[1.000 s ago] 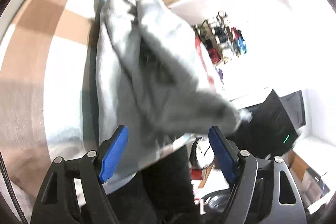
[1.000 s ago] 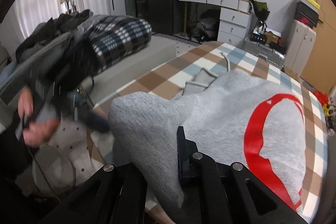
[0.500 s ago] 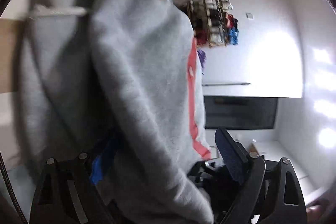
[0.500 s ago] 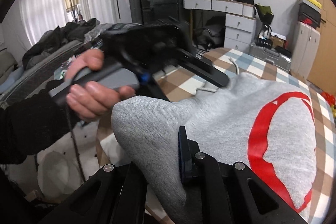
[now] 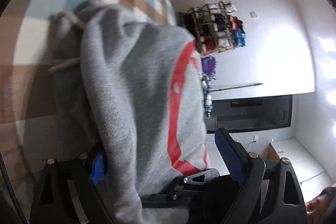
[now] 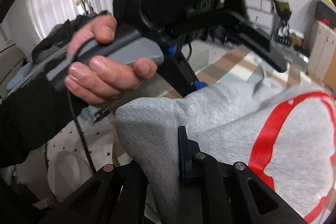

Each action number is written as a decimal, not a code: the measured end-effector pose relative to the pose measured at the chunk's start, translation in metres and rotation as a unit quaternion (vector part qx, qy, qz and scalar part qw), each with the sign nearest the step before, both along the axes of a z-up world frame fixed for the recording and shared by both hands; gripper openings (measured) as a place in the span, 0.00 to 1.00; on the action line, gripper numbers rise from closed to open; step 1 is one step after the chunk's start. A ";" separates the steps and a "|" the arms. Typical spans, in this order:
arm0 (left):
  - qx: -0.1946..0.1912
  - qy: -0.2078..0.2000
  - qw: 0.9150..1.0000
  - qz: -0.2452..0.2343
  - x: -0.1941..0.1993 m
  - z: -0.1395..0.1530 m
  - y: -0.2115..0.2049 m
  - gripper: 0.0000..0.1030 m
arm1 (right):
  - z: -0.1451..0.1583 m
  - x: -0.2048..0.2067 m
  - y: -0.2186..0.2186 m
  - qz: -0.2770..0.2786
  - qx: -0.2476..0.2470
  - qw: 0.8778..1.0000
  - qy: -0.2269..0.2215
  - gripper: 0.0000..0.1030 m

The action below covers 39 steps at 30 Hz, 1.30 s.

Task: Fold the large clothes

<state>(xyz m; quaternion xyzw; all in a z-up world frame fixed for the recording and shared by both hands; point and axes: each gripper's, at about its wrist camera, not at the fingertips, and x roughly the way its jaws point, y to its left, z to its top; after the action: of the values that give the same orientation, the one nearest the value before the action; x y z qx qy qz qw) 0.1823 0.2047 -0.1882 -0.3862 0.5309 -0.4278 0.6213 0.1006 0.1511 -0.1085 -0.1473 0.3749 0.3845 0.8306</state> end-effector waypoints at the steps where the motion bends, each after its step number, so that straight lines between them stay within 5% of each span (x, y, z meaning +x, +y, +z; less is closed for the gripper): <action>1: -0.004 0.009 1.000 0.002 0.002 -0.008 -0.001 0.85 | -0.005 0.001 0.004 -0.003 -0.005 1.000 0.010 0.13; 6: 0.013 0.056 0.998 0.028 -0.003 -0.042 -0.001 0.85 | -0.040 0.006 0.018 -0.027 -0.086 0.994 0.061 0.15; 12: 0.036 0.062 0.996 0.050 -0.009 -0.063 0.000 0.84 | -0.037 0.011 0.003 -0.041 -0.096 0.991 0.085 0.23; 14: 0.050 0.045 0.997 0.049 -0.013 -0.058 0.000 0.84 | -0.033 0.014 -0.003 -0.034 -0.089 0.991 0.095 0.38; 16: 0.058 0.034 0.996 0.053 -0.017 -0.057 0.000 0.84 | -0.026 0.011 -0.008 -0.014 -0.072 0.991 0.113 0.81; 18: 0.065 0.025 0.996 0.055 -0.021 -0.056 0.000 0.84 | -0.017 0.000 -0.018 0.013 -0.060 0.990 0.125 0.95; 24: 0.105 -0.001 0.993 0.057 -0.023 -0.047 -0.016 0.84 | 0.024 -0.022 -0.080 0.021 0.016 0.982 0.185 0.95; 30: 0.119 0.023 0.990 0.070 -0.019 -0.048 -0.016 0.84 | 0.083 -0.012 -0.205 -0.071 0.180 0.973 0.129 1.00; 34: 0.118 0.012 0.989 0.088 -0.028 -0.028 -0.016 0.84 | 0.056 0.021 -0.279 -0.200 0.205 0.952 0.108 1.00; 36: 0.092 -0.005 0.992 0.087 -0.038 -0.013 -0.018 0.85 | 0.019 0.043 -0.296 -0.219 0.237 0.930 0.179 1.00; 39: 0.041 -0.021 0.997 0.058 -0.047 -0.002 -0.033 0.85 | -0.016 0.049 -0.281 -0.183 0.283 0.911 0.238 1.00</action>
<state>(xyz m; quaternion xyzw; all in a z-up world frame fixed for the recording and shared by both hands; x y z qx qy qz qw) 0.1355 0.1718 -0.1906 -0.3811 0.5115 -0.3769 0.6717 0.1491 -0.1299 -0.1245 0.2603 0.4572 0.3397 0.7796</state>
